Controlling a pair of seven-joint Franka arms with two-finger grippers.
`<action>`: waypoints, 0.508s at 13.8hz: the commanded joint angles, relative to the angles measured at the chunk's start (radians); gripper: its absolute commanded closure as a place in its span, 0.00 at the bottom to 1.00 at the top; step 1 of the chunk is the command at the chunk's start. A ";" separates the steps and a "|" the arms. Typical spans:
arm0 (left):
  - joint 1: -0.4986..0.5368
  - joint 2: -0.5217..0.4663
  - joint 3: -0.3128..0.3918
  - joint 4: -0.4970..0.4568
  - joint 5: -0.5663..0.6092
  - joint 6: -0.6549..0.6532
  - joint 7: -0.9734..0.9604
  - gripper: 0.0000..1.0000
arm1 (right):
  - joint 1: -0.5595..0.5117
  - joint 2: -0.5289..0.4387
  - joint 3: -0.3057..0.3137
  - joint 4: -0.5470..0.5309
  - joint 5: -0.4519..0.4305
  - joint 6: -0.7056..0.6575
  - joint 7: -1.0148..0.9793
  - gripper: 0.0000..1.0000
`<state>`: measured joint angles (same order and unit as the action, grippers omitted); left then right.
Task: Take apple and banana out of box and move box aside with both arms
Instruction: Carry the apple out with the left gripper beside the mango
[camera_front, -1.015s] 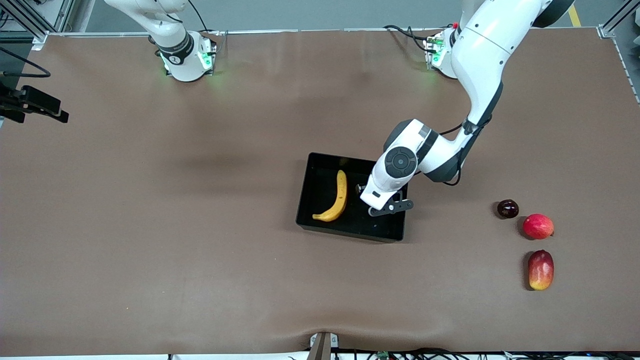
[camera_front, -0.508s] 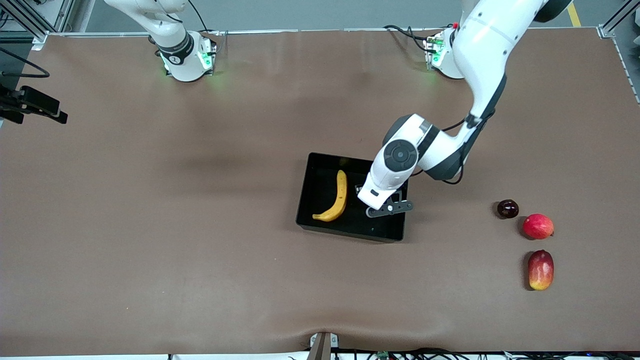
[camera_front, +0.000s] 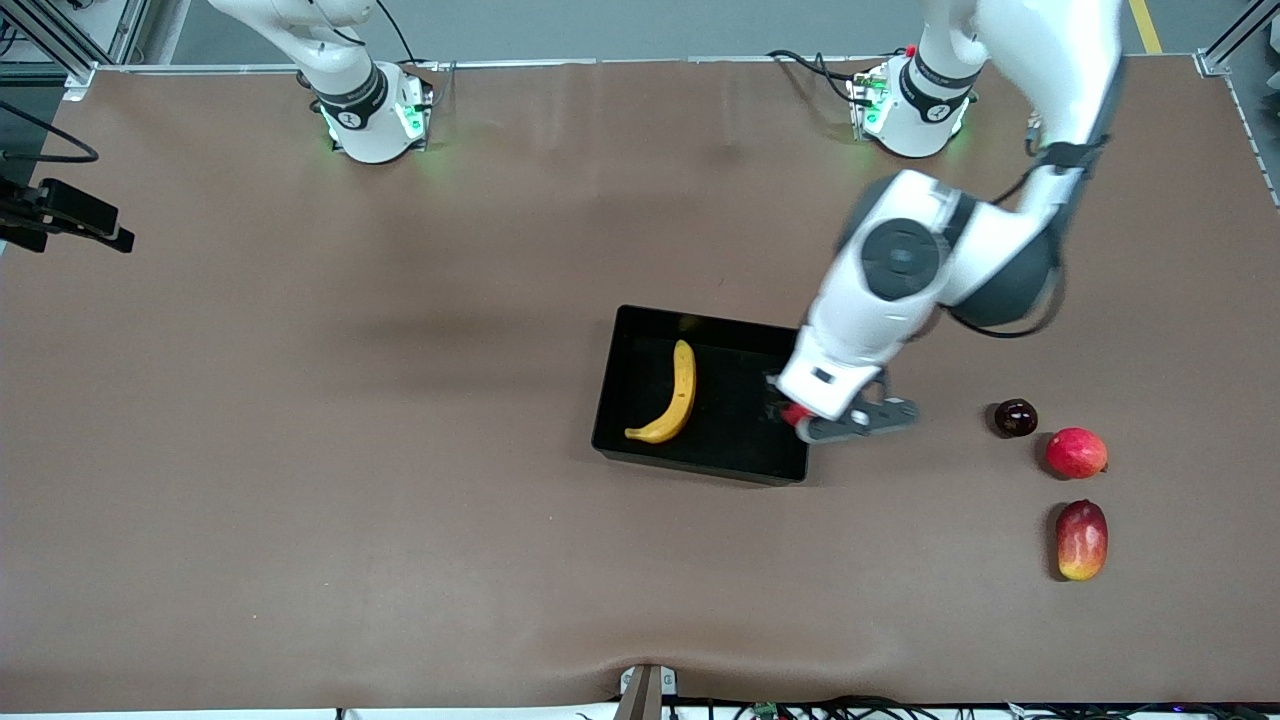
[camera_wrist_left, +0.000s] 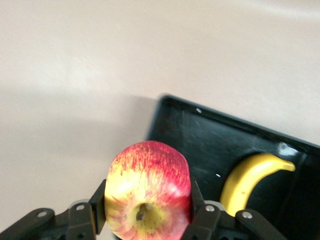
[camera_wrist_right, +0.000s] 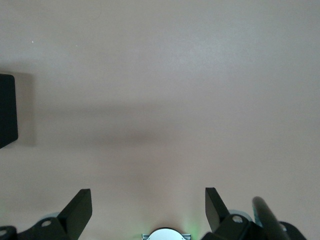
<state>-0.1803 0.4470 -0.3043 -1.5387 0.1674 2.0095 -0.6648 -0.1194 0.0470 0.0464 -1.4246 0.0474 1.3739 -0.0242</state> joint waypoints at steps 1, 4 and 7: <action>0.083 0.004 -0.006 0.006 0.015 -0.021 0.135 1.00 | -0.017 0.060 0.015 0.013 -0.003 0.063 -0.002 0.00; 0.174 0.048 -0.006 -0.011 0.015 -0.020 0.217 1.00 | -0.020 0.060 0.015 0.013 0.006 0.068 -0.006 0.00; 0.222 0.122 -0.004 -0.015 0.085 0.024 0.220 1.00 | -0.017 0.060 0.015 0.013 0.002 0.060 -0.006 0.00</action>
<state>0.0235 0.5256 -0.2974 -1.5588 0.1956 2.0083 -0.4477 -0.1197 0.1133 0.0470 -1.4239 0.0473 1.4461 -0.0247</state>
